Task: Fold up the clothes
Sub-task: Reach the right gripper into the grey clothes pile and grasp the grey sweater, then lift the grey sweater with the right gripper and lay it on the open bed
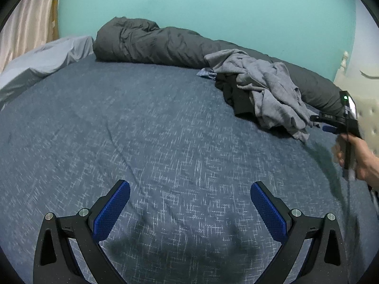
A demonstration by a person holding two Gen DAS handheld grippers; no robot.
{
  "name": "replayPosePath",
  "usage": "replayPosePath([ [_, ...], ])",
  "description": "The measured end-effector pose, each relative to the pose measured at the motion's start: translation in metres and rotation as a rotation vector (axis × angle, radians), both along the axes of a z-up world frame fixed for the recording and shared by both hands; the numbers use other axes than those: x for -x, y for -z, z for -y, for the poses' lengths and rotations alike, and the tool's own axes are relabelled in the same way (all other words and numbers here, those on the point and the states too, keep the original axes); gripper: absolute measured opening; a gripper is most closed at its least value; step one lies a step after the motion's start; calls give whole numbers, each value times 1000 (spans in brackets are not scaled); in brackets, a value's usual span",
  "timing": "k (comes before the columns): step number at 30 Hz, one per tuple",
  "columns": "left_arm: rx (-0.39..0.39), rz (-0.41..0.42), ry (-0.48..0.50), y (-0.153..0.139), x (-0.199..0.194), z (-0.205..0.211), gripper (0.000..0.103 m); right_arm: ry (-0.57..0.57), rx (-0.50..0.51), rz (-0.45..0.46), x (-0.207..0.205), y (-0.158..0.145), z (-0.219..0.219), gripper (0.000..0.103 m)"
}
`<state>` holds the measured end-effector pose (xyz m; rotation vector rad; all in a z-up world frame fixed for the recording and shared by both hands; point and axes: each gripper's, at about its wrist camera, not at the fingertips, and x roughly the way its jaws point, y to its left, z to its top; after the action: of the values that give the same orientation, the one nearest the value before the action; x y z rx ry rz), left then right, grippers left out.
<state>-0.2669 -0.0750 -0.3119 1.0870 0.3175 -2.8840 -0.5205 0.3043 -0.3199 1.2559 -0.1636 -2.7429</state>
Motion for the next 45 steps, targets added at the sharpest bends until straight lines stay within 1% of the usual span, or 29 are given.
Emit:
replayPosePath([
  [2,-15,3,-7,3,-2,3,103,7,5,-4,14,4,2,83],
  [6,-11,7,-18,6,-2,7,103,16,24,-6,41,14,5,82],
  [7,-10,8,-21,6,-2,10,103,11,36,-10,45,15,6,78],
  [8,-10,9,-27,7,-1,12,103,-5,46,-15,48,16,7,55],
  [9,-13,13,-33,8,-1,14,103,-26,39,-20,50,16,11,44],
  [10,-18,16,-39,8,0,17,103,-42,12,-33,49,13,16,37],
  [11,-21,16,-42,8,-1,18,103,-58,-15,-46,48,11,21,21],
  [14,-27,14,-38,3,-6,17,103,-105,-84,-100,35,-5,34,11],
  [16,-21,11,-29,-5,-13,13,103,-128,-82,-120,24,-17,33,9],
  [21,-18,11,-16,-29,-47,16,103,-187,-39,-170,-15,-57,34,8],
  [24,-33,13,-21,-48,-69,22,103,-233,2,-205,-50,-90,40,8],
  [27,-43,-16,-8,-83,-91,24,103,-274,48,-235,-88,-125,43,7],
  [31,-30,-75,11,-133,-122,21,103,-326,87,-272,-136,-174,51,7],
  [33,-28,-110,17,-161,-140,21,103,-351,109,-295,-163,-204,54,7],
  [35,-26,-142,20,-184,-156,20,103,-367,125,-319,-188,-232,56,7],
  [38,-26,-165,29,-207,-179,20,103,-396,129,-353,-231,-274,61,7],
  [41,-31,-176,49,-227,-202,18,103,-422,147,-377,-272,-309,64,7],
  [45,-24,-186,70,-242,-226,15,103,-473,149,-404,-322,-345,70,7],
])
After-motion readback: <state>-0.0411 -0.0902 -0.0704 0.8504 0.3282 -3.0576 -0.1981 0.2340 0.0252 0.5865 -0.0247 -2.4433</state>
